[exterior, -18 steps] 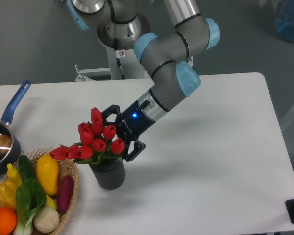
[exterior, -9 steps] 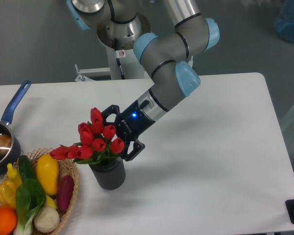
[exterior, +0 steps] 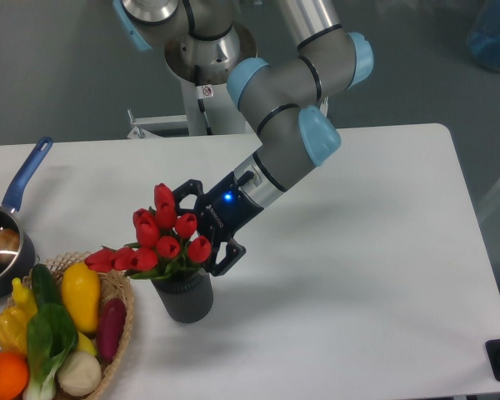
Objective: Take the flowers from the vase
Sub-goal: 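Close the gripper on the tulip stems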
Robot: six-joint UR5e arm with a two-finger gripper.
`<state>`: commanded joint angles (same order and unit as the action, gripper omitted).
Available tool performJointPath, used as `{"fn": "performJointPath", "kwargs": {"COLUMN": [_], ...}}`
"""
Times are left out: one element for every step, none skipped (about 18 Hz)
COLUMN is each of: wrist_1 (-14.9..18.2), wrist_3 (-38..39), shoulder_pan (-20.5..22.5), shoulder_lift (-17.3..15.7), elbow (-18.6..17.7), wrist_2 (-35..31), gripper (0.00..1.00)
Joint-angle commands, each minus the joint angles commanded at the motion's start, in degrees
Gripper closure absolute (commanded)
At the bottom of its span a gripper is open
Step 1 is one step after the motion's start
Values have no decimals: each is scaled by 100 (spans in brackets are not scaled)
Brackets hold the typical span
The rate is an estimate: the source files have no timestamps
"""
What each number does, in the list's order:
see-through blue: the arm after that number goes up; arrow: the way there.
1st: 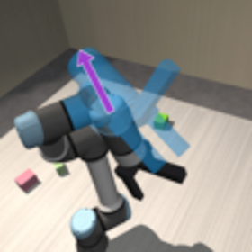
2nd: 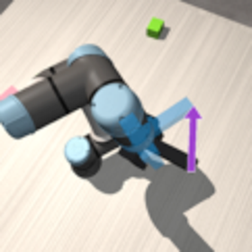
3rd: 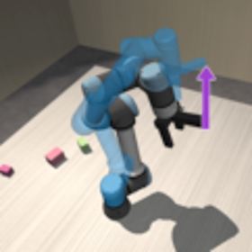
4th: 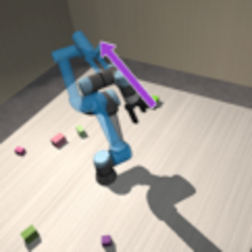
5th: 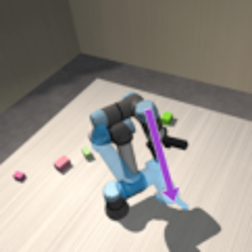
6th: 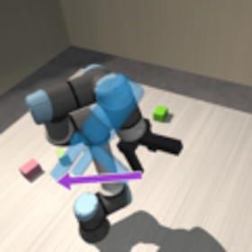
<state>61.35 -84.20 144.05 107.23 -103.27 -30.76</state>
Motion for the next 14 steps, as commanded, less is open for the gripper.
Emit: {"fn": "performJointPath", "kwargs": {"wrist_1": [0, -9, -9, -9, -9, -17, -18, -18, -18, -18, -18, -18, -26, -18], "wrist_3": [0, -9, -9, 0, -9, -9, -9, -9, -9, -9, -9, -9, -9, -9], "shoulder_pan": [0, 0, 0, 0, 0, -9, -9, -9, -9, -9, -9, -9, -9, -9], "shoulder_lift": [0, 0, 0, 0, 0, 0, 0, 0, 0, 0, 0, 0, 0, 0], "elbow": [-9, -17, -18, -26, -26, -26, -26, -18, -18, -18, -9, 0, 9, 9], "wrist_2": [0, -9, -9, -9, -17, -17, -26, -26, -26, -35, -44, -44, -44, -44], "gripper": [0, 0, 0, 0, 0, 0, 0, 1, 3, 5, 10, 14, 17, 18]}}
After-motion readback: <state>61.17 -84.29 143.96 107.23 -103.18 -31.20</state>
